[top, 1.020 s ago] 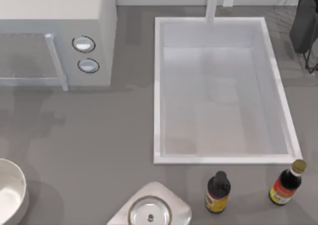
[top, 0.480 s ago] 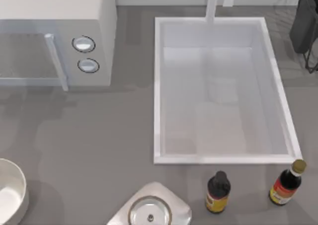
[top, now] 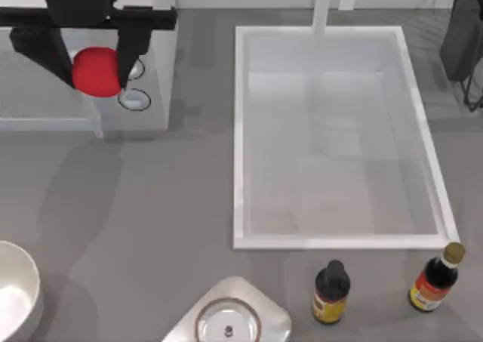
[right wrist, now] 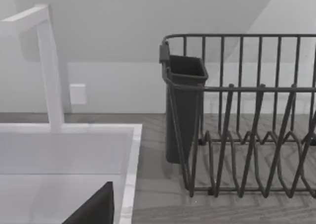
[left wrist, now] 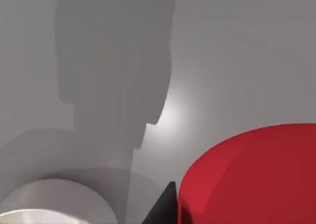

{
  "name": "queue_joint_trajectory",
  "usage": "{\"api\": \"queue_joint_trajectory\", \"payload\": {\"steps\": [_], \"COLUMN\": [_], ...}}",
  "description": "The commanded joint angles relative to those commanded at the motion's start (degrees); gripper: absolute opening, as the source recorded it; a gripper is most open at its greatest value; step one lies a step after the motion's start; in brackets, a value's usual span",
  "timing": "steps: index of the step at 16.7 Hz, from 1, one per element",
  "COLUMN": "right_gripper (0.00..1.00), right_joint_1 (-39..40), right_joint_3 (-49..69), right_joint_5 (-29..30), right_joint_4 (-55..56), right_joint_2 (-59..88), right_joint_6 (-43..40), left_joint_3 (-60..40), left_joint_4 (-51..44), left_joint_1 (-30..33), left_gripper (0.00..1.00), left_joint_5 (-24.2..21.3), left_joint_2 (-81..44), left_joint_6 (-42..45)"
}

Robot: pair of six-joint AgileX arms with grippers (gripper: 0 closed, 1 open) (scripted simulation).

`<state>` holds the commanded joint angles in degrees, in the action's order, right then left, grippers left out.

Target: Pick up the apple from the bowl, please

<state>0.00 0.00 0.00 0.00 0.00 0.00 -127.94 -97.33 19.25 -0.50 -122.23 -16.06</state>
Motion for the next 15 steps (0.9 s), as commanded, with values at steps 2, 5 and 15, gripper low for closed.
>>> {"api": "queue_joint_trajectory", "payload": {"steps": [2, 5, 15], "right_gripper": [1.00, 1.00, 1.00], "right_joint_1": [0.00, 0.00, 0.00], "right_joint_3": [0.00, 0.00, 0.00], "right_joint_5": [0.00, 0.00, 0.00], "right_joint_4": [0.00, 0.00, 0.00], "right_joint_2": [0.00, 0.00, 0.00], "right_joint_6": [0.00, 0.00, 0.00], "left_joint_3": [-5.08, -9.83, -3.40], "left_joint_4": [1.19, 2.88, 9.50], "left_joint_1": [3.24, 5.29, 5.64], "left_gripper": [0.00, 0.00, 0.00], "left_joint_5": [-0.11, 0.18, 0.09], "left_joint_2": [-6.26, -11.32, -10.89], "left_joint_6": [-3.47, -6.52, -6.66]}}
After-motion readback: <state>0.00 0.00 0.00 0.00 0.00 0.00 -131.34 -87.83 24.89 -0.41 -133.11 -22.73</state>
